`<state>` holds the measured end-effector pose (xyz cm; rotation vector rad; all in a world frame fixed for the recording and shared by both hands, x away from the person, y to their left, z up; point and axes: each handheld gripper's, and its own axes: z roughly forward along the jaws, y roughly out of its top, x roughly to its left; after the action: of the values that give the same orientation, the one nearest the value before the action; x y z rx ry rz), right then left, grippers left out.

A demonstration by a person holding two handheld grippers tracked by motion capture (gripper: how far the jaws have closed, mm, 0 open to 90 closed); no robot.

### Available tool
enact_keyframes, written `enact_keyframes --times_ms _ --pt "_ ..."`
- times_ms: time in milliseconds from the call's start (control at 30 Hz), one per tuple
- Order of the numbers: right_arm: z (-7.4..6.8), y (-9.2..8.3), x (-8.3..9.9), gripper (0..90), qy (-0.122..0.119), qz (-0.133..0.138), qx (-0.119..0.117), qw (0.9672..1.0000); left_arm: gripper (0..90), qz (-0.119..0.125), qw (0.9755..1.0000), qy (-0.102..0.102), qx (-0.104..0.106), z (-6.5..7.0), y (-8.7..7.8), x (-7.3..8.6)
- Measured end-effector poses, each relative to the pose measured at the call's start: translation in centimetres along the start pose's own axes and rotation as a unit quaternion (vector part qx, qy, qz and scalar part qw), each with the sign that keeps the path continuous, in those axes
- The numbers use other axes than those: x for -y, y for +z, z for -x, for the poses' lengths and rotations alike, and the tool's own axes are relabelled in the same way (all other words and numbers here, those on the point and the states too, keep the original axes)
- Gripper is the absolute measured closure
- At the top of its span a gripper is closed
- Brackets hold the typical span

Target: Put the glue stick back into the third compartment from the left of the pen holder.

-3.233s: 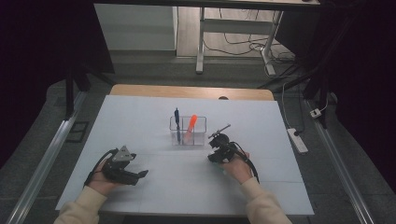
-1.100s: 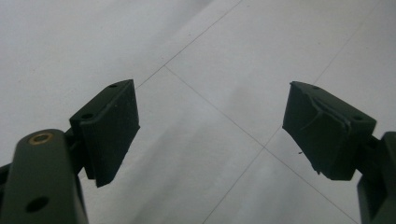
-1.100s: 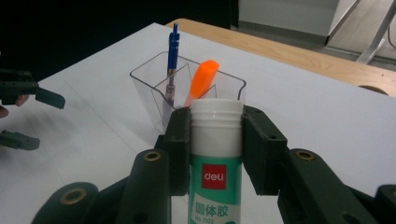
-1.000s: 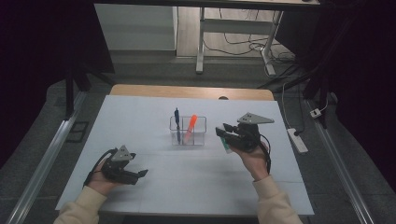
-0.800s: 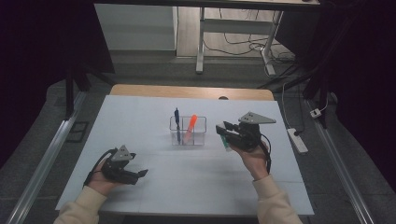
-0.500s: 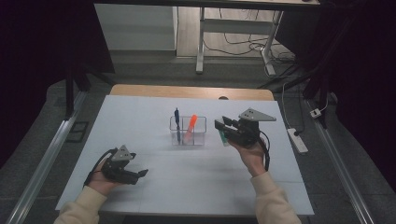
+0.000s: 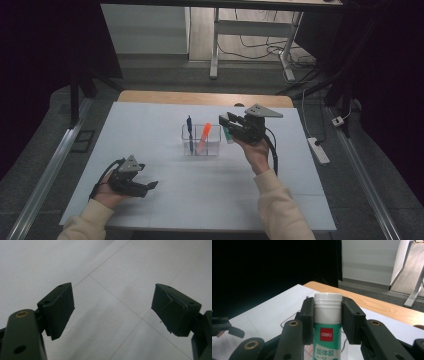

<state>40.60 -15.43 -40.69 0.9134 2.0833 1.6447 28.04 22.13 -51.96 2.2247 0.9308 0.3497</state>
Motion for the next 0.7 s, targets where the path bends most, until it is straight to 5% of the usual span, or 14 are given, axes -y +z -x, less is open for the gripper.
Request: enact_keyframes --times_ms 700 --pt "0.3 5.1 0.9 64.4 0.012 0.021 -0.002 0.9997 18.2 -0.001 1.0000 -0.001 -0.001 -0.1 0.0 0.1"
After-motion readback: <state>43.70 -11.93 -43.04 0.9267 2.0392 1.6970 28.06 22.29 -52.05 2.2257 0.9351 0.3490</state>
